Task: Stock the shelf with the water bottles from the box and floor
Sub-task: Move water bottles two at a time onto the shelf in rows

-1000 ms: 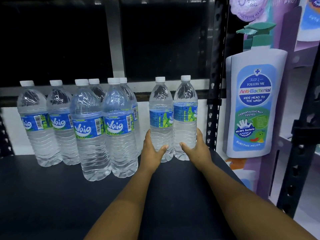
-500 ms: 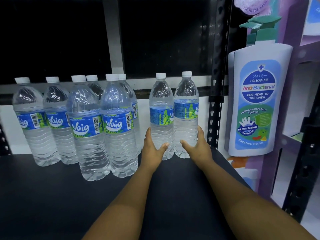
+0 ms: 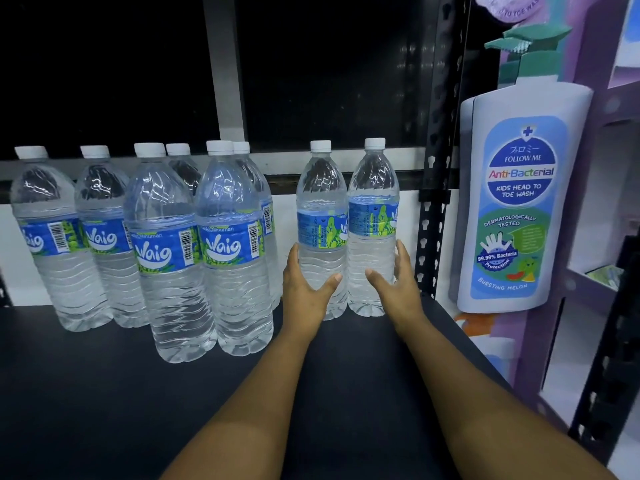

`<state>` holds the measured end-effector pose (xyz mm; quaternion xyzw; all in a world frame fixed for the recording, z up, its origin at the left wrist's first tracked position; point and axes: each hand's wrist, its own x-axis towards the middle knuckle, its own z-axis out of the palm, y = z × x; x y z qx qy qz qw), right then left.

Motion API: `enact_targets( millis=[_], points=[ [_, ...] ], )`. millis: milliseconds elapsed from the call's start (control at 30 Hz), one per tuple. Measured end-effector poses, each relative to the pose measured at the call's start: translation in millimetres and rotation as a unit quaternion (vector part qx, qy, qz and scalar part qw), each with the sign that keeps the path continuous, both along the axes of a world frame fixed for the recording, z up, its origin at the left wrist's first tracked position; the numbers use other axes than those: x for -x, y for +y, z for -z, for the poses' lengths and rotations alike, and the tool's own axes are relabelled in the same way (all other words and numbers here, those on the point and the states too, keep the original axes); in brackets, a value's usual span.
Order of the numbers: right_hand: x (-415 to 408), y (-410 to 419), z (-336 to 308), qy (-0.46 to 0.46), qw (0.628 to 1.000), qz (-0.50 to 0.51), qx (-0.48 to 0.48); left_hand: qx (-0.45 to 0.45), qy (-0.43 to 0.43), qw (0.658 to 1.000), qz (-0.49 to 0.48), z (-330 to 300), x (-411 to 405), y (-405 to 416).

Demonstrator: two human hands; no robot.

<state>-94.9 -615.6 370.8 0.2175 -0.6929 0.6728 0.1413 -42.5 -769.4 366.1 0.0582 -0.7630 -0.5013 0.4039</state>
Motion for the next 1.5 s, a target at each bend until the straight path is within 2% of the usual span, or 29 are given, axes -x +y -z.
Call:
enact_targets(
  millis=[167, 333, 467, 667, 867, 967, 1100, 1300, 1500],
  points=[
    [-0.9, -3.9, 0.8, -0.005, 0.999, 0.044, -0.020, 0.012, -0.018, 1.000, -0.020, -1.3, -1.4, -1.0],
    [-0.5, -4.6, -0.4, 0.008, 0.994, 0.099, -0.050, 0.016, -0.018, 0.999, 0.036, -2.7, -4.1, -9.1],
    [-0.9, -3.6, 0.4, 0.012, 0.995, 0.085, -0.044, 0.002, -0.011, 1.000, 0.018, -6.3, -5.9, -1.9],
    [-6.2, -5.6, -0.7, 0.018, 0.998, 0.054, -0.026, 0.056, -0.025, 0.997, -0.035, -4.0, -3.9, 3.1],
    [-2.2, -3.1, -0.1, 0.052, 0.992, 0.104, -0.049, 0.040, -0.025, 0.998, 0.033, -1.4, -3.9, -6.9],
    [-2.0, -4.0, -0.1, 0.051, 0.993, 0.097, -0.046, 0.028, -0.021, 0.999, 0.010, -2.8, -4.3, -0.6],
    [-1.8, -5.7, 2.2, 0.044, 0.996, 0.070, -0.043, 0.079, -0.040, 0.994, -0.057, -5.5, -4.3, 6.7],
    [-1.5, -3.9, 1.5, 0.056, 0.991, 0.107, -0.060, 0.062, -0.038, 0.997, 0.007, -1.5, -6.4, -4.8],
    [-4.3, -3.9, 0.8, 0.059, 0.994, 0.081, -0.051, 0.068, -0.035, 0.996, -0.035, -4.4, -4.8, 5.3]
  ],
)
